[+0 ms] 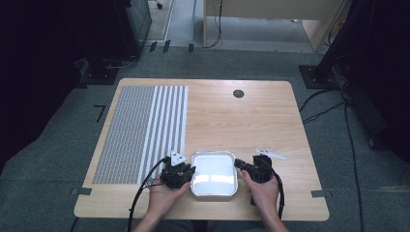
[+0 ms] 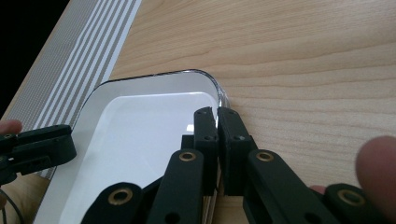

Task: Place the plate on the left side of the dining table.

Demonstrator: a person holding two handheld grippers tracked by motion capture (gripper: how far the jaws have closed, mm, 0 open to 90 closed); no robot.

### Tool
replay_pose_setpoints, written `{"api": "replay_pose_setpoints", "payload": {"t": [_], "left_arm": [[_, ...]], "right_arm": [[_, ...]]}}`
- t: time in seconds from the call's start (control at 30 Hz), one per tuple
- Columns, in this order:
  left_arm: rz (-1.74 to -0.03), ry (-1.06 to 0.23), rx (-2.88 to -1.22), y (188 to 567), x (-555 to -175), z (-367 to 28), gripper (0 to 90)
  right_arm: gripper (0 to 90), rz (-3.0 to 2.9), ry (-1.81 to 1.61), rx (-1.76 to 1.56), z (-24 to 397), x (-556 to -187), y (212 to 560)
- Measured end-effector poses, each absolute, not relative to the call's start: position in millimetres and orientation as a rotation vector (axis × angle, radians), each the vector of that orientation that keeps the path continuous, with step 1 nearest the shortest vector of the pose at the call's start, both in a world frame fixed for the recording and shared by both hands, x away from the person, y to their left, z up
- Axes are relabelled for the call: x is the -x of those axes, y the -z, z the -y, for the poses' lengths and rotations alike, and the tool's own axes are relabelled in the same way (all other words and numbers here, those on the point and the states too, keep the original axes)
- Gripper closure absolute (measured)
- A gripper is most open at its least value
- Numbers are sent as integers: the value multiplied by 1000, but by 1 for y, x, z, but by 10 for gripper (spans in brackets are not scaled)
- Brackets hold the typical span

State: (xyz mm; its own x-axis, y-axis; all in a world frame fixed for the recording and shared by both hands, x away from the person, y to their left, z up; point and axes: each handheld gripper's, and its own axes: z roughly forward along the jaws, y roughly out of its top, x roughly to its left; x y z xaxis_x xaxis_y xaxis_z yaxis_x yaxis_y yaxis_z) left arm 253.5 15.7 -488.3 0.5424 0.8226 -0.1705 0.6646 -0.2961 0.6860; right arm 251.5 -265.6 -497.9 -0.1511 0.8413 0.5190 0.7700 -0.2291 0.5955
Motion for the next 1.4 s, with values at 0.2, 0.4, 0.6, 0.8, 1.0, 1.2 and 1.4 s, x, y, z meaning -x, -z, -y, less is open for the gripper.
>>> {"api": "replay_pose_setpoints", "payload": {"t": [0.2, 0.4, 0.6, 0.8, 1.0, 1.2, 1.4], "left_arm": [[-1198, -291, -2051, 489, -253, -15, 754], [-1171, -339, -2085, 489, -252, -12, 749], [-1162, -345, -2086, 488, -251, -11, 746], [-1159, -344, -2088, 488, -251, -9, 744], [-1157, -359, -2093, 488, -250, -9, 743], [-1154, -366, -2090, 488, -250, -9, 746], [-1151, -369, -2092, 489, -250, -9, 741]], "right_arm": [[879, -1871, -1304, -1921, 258, -247, 499], [897, -1819, -1326, -1961, 259, -246, 498], [897, -1803, -1358, -1944, 260, -243, 492], [895, -1803, -1389, -1939, 263, -241, 488], [892, -1820, -1350, -1976, 262, -243, 495], [868, -1830, -1315, -1992, 257, -243, 498], [883, -1811, -1301, -1990, 255, -242, 497]]}}
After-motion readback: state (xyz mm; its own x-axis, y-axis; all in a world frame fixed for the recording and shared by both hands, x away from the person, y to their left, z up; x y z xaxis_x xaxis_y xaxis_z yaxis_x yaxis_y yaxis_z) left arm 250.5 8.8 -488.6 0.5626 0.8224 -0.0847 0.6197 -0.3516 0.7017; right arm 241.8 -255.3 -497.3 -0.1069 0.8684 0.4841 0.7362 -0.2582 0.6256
